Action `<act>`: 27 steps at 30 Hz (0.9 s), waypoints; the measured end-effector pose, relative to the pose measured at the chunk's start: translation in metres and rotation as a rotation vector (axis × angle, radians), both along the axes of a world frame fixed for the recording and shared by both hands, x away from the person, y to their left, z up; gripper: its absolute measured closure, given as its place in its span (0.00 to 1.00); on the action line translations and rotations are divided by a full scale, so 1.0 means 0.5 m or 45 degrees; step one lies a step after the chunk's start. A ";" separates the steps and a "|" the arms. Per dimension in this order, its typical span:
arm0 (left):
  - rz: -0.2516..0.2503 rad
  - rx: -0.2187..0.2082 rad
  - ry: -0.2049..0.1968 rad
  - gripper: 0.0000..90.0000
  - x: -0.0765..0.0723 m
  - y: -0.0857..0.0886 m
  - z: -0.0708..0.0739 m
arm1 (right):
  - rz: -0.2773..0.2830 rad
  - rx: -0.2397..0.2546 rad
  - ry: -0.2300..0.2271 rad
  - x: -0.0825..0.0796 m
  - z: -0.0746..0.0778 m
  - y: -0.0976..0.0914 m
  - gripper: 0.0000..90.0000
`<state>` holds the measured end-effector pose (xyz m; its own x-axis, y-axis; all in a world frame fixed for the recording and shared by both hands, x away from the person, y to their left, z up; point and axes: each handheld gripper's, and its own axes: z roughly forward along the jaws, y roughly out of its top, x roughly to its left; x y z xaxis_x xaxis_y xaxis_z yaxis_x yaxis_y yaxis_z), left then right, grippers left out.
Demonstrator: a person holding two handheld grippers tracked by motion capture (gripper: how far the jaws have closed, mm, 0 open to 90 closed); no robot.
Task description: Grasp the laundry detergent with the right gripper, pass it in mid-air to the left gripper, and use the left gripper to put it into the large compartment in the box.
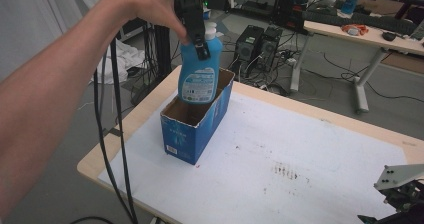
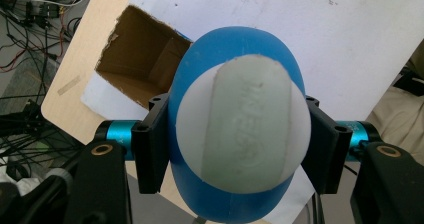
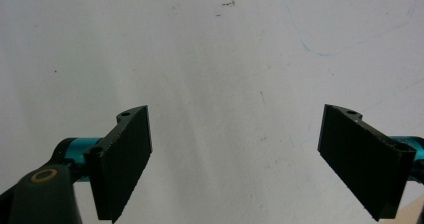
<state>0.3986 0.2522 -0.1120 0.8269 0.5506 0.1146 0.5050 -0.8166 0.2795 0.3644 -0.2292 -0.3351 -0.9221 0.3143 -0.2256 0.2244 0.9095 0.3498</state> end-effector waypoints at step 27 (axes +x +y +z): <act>-0.007 0.026 0.064 0.42 0.012 0.019 -0.171 | -0.005 -0.009 -0.001 -0.009 -0.014 -0.007 0.15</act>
